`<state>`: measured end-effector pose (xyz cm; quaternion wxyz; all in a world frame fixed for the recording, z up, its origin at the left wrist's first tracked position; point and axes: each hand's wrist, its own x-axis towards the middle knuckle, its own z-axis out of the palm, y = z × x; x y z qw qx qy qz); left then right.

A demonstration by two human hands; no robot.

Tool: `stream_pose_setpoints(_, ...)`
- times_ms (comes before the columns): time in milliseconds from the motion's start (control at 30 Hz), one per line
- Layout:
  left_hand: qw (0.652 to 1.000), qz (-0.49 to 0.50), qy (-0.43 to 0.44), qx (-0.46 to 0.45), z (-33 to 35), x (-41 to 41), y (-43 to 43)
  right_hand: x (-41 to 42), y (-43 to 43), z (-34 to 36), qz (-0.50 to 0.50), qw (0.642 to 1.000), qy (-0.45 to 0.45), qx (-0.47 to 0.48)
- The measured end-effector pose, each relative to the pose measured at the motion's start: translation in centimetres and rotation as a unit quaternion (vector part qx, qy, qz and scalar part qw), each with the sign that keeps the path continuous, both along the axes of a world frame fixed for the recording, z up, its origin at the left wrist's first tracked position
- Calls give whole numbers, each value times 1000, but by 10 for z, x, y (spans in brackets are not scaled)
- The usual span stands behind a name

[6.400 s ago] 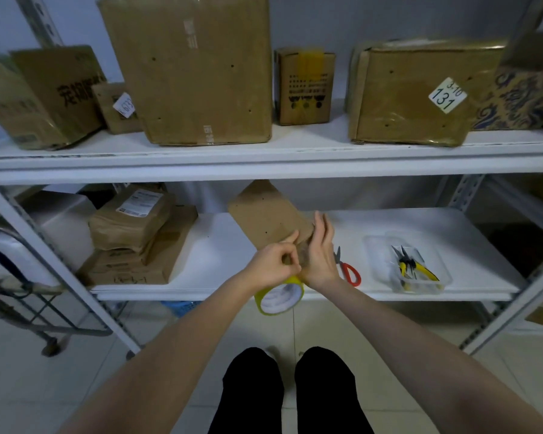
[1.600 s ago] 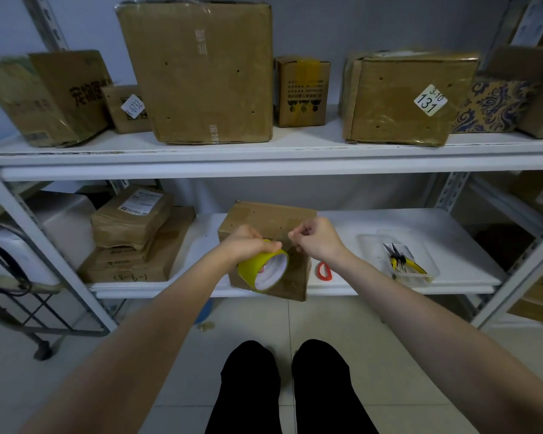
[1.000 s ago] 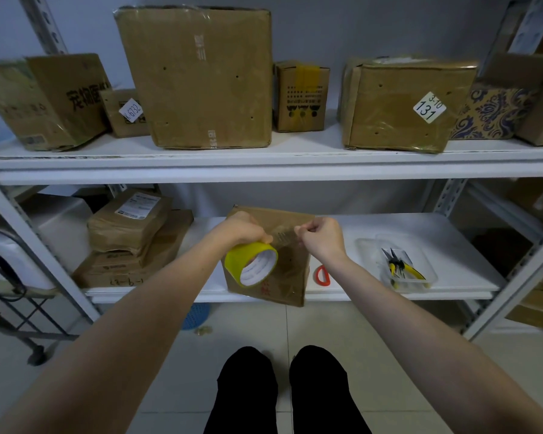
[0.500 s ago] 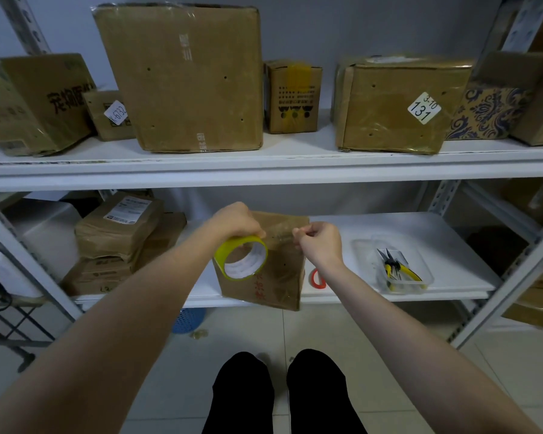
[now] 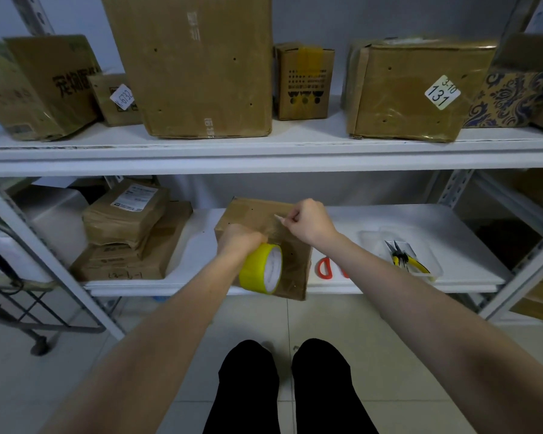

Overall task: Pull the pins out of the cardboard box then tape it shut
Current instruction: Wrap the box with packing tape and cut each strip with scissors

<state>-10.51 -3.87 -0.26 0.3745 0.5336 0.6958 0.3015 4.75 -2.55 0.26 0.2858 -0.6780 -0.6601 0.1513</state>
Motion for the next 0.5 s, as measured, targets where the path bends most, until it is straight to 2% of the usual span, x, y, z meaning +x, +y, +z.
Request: stream_pose_setpoints(500, 999, 24, -31, -5, -14, 6, -5, -3, 18, 5, 4, 997, -55, -54)
